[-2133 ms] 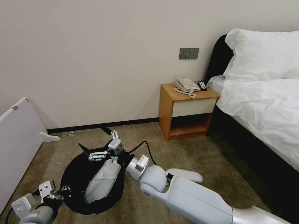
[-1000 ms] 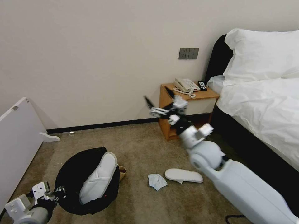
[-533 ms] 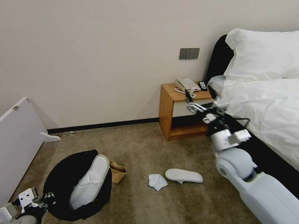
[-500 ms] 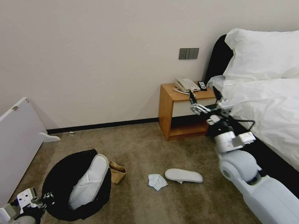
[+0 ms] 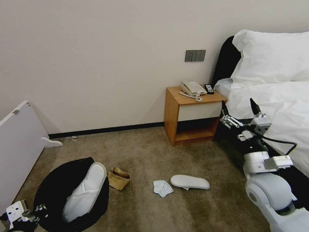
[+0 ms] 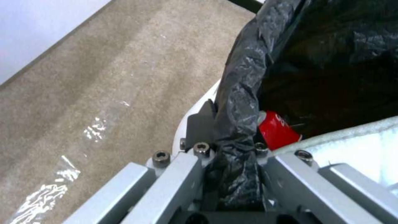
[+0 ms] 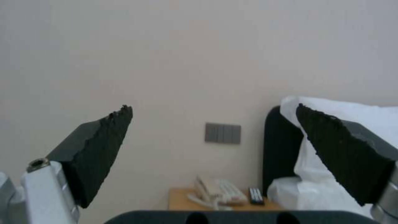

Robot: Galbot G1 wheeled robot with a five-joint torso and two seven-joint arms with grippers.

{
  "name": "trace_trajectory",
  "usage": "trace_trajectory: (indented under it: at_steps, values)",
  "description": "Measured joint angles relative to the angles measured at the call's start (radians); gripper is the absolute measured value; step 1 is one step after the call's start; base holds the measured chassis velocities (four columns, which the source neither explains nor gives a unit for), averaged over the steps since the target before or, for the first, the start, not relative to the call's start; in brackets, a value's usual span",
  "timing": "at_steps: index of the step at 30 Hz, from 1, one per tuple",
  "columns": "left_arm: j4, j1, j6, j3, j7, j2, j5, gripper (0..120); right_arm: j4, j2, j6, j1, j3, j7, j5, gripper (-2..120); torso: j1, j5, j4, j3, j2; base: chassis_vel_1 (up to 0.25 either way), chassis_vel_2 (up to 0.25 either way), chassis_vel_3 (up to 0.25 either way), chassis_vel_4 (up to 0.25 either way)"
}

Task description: Pick up the trash bin, then pick up the garbage from the floor and place it into the trash bin.

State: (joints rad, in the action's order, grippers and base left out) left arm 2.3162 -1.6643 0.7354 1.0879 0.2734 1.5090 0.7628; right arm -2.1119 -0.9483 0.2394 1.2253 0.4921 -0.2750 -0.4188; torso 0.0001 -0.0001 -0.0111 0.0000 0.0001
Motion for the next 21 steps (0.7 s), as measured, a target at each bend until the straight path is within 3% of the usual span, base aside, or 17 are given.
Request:
trace_trajectory:
  at_steps: [8,21]
  values:
    - [0.01,-0.003,0.0,-0.003,-0.001,0.001,0.001,2,-0.005,-0.053,0.003,0.072,0.003,-0.003,0.086,100,0.0,0.0,0.0001,0.0,0.0,0.0,0.0,0.0,0.0]
    - [0.004,-0.004,0.0,-0.002,-0.003,-0.001,-0.001,2,0.015,-0.058,0.011,0.068,-0.014,-0.004,0.106,100,0.0,0.0,0.0,0.0,0.0,0.0,0.0,0.0,0.0]
